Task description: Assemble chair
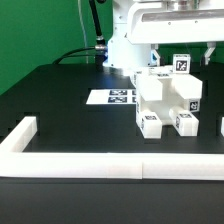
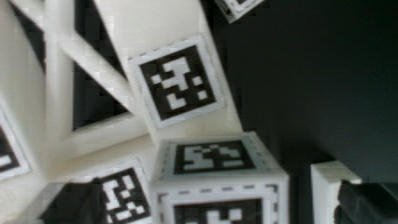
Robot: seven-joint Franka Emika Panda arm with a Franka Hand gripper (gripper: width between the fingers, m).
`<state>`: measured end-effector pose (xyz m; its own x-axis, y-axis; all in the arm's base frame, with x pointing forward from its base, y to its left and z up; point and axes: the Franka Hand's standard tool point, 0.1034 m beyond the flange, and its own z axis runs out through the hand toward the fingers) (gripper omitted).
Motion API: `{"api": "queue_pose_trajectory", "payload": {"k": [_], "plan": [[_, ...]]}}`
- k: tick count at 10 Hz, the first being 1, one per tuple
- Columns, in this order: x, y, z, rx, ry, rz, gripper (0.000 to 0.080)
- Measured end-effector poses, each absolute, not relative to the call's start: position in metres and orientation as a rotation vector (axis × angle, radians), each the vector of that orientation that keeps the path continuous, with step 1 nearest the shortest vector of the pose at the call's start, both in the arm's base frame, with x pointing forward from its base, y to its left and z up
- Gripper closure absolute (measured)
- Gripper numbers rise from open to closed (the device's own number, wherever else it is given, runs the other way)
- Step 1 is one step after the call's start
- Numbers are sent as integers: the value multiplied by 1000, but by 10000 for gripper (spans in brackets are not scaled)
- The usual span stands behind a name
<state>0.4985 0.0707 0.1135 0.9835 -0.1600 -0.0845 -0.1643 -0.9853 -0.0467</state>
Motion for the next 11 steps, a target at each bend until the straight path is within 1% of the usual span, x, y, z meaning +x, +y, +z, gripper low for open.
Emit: {"api": "queue_pose_trajectory", "payload": {"k": [2,3,4,5,6,7,11], "plan": [[499,70,114,-3084,53,119,150],[499,70,114,-3085,48,119,150],[498,70,113,-3084,50,119,280],[498,70,113,-3084,50,119,280],[498,70,113,-3084,50,119,416],[498,70,113,-3084,50,119,515],[499,70,113,-3084,90,120,515]]}}
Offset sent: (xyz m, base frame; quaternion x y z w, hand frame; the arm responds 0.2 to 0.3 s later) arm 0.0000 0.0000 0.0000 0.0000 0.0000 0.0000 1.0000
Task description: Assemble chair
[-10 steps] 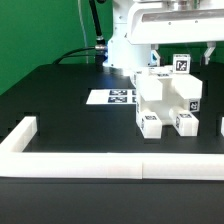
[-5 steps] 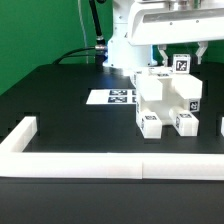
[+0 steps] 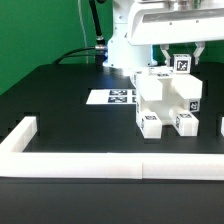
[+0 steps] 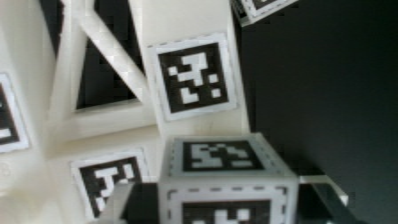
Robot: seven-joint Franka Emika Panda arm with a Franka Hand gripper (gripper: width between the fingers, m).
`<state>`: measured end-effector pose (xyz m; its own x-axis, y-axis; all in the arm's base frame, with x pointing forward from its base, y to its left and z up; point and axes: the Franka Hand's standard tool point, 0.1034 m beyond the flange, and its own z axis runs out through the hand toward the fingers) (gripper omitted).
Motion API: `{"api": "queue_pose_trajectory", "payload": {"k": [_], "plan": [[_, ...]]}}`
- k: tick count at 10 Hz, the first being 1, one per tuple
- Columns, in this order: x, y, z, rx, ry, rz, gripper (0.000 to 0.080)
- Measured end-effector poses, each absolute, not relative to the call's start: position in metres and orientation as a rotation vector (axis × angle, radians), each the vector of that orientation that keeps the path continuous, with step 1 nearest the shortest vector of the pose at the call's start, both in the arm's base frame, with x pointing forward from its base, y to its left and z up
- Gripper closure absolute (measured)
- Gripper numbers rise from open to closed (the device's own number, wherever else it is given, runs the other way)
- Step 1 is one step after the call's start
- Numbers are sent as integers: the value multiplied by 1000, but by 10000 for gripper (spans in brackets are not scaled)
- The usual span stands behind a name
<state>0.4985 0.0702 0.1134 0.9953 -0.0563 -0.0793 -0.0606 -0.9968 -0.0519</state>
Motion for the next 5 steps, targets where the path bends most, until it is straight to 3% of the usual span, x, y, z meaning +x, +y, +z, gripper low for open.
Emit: {"api": "queue_pose_trajectory", "payload": {"k": [5], "plan": [[499,71,113,-3031,624,134,514]]}}
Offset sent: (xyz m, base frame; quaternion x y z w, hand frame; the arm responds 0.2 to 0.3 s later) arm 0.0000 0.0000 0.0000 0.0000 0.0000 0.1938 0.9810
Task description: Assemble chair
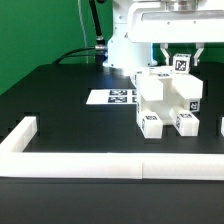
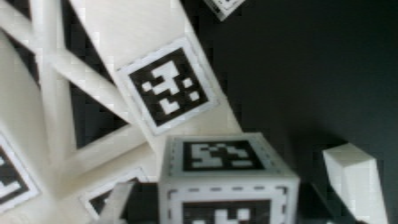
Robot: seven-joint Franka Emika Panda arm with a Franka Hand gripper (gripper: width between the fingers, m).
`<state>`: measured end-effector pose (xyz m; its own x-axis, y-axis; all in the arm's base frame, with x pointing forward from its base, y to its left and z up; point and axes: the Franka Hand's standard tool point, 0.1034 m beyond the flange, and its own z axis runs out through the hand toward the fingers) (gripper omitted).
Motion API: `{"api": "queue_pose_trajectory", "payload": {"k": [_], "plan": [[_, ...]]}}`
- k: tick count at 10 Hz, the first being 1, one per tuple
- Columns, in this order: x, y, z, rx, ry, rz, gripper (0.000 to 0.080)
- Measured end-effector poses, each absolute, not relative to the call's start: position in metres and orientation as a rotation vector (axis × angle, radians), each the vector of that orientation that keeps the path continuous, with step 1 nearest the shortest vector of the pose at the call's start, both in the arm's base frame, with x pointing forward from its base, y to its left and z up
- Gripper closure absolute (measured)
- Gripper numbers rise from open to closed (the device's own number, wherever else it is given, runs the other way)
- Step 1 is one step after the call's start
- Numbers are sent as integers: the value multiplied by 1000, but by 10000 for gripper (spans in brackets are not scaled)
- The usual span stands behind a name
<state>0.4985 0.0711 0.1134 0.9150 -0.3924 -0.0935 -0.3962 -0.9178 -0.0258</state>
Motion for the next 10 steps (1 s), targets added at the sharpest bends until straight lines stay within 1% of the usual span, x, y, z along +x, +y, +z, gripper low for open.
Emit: {"api": "queue_pose_trajectory", "payload": {"k": [10], "plan": [[498,73,113,-2681,1597,153,514]]}}
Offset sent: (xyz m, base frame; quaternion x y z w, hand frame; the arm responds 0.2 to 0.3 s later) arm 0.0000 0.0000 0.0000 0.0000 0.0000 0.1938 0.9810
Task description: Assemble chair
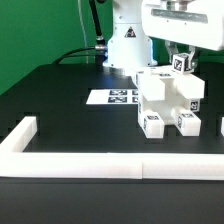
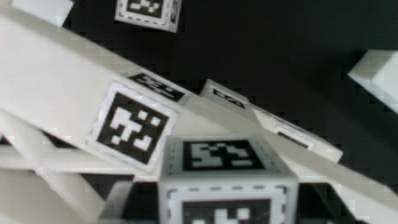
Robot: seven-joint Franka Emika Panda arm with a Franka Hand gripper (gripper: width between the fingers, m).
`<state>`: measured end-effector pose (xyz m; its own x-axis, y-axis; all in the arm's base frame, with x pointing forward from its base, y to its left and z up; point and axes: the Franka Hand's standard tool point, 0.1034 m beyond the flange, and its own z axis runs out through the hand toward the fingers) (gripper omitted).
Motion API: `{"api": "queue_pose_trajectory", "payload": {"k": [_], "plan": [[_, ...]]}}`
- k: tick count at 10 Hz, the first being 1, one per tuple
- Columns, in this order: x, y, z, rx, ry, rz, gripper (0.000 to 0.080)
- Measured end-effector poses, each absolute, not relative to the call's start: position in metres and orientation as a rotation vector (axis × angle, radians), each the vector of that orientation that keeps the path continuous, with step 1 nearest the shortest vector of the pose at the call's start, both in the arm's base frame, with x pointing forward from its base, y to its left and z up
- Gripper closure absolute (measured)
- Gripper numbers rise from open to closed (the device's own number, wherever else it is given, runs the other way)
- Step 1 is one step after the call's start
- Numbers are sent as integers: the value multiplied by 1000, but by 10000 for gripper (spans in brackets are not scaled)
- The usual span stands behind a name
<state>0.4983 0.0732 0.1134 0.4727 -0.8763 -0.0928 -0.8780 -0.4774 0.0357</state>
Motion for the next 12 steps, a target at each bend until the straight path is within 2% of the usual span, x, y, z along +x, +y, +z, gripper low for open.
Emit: {"api": "queue_pose_trajectory", "payload": {"k": [5,7,8,9,12], "plan": [[498,75,113,-2531,1830,162,514],[498,75,113,-2570,1772,162,215],[497,76,113,-2611,1714,170,215],[497,77,114,-2666,1626,178,164],[498,77,115,-2822,1313,170,150]]}}
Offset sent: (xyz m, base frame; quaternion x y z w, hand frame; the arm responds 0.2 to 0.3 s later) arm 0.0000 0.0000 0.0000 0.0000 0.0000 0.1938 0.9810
